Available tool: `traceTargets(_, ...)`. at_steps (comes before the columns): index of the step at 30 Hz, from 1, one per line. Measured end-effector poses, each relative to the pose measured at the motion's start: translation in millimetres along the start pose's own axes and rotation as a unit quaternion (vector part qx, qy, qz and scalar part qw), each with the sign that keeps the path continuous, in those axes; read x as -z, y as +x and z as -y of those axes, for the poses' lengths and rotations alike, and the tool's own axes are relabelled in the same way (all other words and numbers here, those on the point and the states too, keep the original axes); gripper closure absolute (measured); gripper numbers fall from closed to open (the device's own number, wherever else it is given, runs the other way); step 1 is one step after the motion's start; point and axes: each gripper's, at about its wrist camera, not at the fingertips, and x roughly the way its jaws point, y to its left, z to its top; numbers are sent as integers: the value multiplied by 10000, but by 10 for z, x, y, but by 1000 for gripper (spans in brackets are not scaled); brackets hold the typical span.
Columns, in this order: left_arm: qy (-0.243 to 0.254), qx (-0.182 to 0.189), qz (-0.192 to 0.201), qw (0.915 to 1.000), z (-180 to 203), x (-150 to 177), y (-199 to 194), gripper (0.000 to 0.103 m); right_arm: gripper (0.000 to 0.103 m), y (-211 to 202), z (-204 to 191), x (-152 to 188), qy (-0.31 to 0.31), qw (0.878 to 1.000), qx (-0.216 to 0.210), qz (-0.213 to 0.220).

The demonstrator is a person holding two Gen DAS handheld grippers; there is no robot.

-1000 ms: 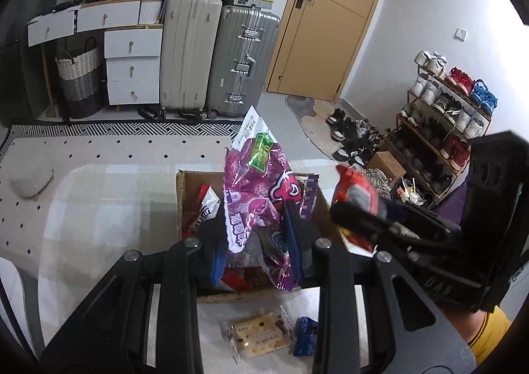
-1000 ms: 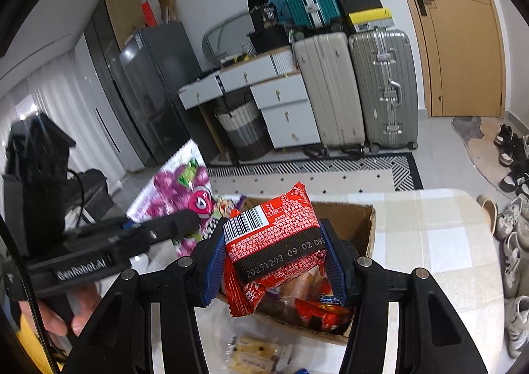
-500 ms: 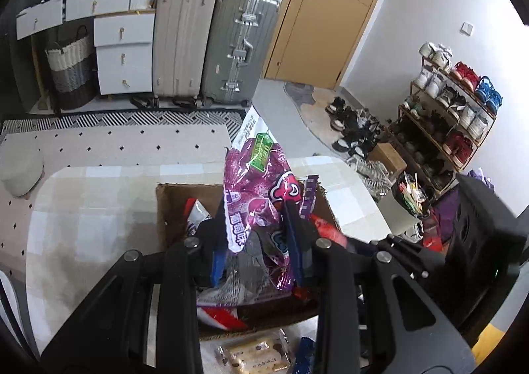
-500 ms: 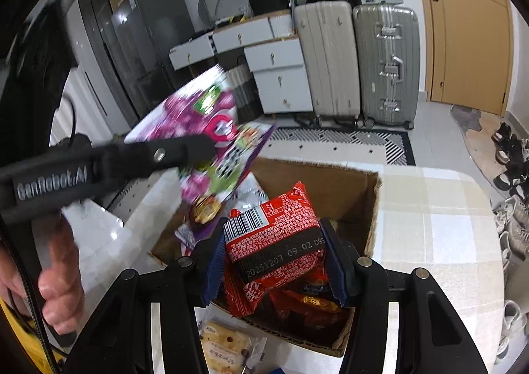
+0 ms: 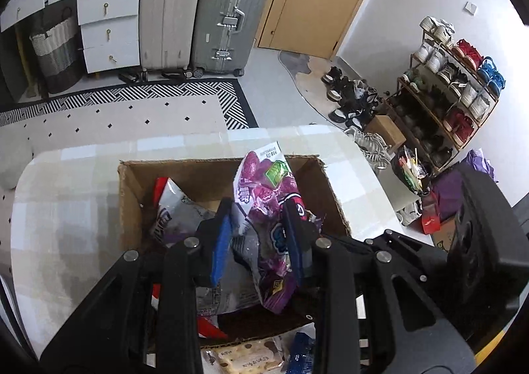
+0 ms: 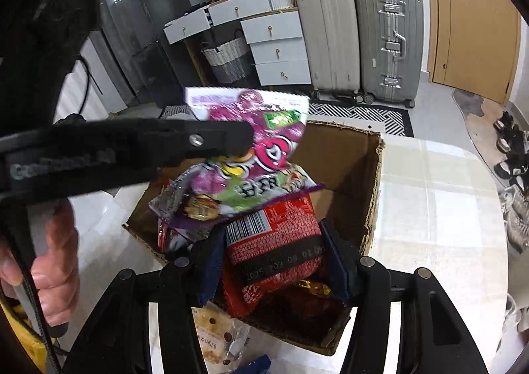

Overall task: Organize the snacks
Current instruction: 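Lower both snacks into the box and open both tools, then withdraw both tools from the box back over the remaining snacks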

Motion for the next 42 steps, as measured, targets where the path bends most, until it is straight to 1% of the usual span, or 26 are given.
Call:
traceTargets(1, 11, -21, -1, 10000, 15, -25, 36, 76, 46, -10, -3, 6, -10, 10000, 4, -4)
traceTargets(3, 25, -40, -7, 10000, 41, 39, 32, 76, 46, -39, -17, 17, -45, 10000, 44, 32)
traceTargets(7, 103, -122, -1, 9999, 92, 127, 17, 76, 38, -102, -64, 27, -176, 9996, 204, 123)
traceTargets(12, 70, -131, -34, 9999, 111, 246, -43, 76, 36, -265, -131, 85, -342, 9987, 288, 242)
traceTargets(15, 239, -246, -76, 9994, 173, 277, -39, 76, 34, -448, -126, 115, -371, 9978, 287, 466)
traceTargets(17, 266, -242, -108, 9993, 205, 291, -12, 76, 34, -612, -106, 151, -297, 9968, 309, 668)
traceTargets(18, 238, -226, -143, 9994, 208, 282, 3, 76, 33, -699, -102, 178, -262, 9965, 244, 760)
traceTargets(19, 246, -228, -168, 9993, 220, 289, 20, 75, 30, -768, -106, 201, -241, 9961, 200, 826)
traceTargets(20, 334, -261, -211, 9989, 264, 301, 39, 74, 28, -826, -108, 223, -226, 9956, 201, 885)
traceTargets(21, 447, -345, -248, 9981, 309, 314, 56, 72, 28, -885, -109, 247, -212, 9951, 212, 945)
traceTargets(22, 520, -382, -278, 9975, 347, 327, 62, 66, 27, -955, -109, 276, -208, 9948, 182, 984)
traceTargets(23, 562, -366, -324, 9972, 383, 342, 65, 63, 27, -990, -113, 299, -216, 9948, 162, 985)
traceTargets(24, 587, -376, -352, 9969, 421, 353, 53, 63, 27, -1038, -116, 330, -209, 9944, 184, 1020)
traceTargets(27, 558, -413, -269, 9972, 464, 370, -68, 62, 27, -1121, -120, 367, -187, 9942, 204, 1037)
traceTargets(29, 552, -442, -214, 9973, 477, 388, -185, 59, 27, -1210, -115, 398, -147, 9935, 224, 1105)
traceTargets(30, 571, -494, -171, 9970, 484, 407, -274, 54, 27, -1249, -114, 412, -133, 9933, 223, 1129)
traceTargets(32, 529, -620, 18, 9967, 479, 433, -448, 50, 27, -1333, -97, 415, -62, 9925, 223, 1198)
traceTargets(34, 459, -654, 137, 9967, 417, 452, -647, 36, 27, -1419, -93, 420, 30, 9919, 169, 1259)
traceTargets(38, 368, -803, 436, 9951, 277, 536, -1061, 34, 27, -1588, -130, 439, 101, 9901, 108, 1399)
traceTargets(40, 323, -983, 637, 9926, 252, 630, -1296, 28, 27, -1711, -178, 469, 125, 9883, 103, 1516)
traceTargets(42, 279, -1004, 913, 9904, 240, 745, -1577, 24, 23, -1823, -224, 482, 159, 9865, 67, 1628)
